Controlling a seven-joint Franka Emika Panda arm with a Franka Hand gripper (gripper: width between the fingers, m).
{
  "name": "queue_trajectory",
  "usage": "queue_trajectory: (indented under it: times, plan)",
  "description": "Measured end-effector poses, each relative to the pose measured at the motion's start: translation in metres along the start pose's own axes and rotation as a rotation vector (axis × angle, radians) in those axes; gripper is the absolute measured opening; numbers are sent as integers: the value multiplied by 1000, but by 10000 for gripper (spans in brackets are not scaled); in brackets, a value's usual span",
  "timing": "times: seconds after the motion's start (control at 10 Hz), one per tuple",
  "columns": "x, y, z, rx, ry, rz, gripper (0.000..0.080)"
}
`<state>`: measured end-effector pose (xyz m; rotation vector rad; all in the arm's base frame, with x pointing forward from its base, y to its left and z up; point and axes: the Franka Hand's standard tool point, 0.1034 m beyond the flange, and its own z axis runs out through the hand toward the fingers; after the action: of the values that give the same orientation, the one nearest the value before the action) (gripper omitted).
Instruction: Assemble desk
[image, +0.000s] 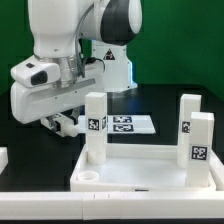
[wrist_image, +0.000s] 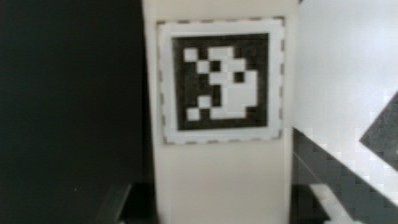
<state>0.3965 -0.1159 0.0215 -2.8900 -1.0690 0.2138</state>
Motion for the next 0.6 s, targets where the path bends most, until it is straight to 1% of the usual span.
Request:
queue_trajectory:
  times: [0.1,0.2,0.3,0.4,0.6]
  plan:
    - [1,-1,-1,1,-1,-136,284]
    - [7,-6,-3,14,13,-316,284]
    - [10,-10,-4,27,24,-418,284]
    - [9,-11,-3,26,29,-479,284]
    - [3,-7,-3,23,5,-600,285]
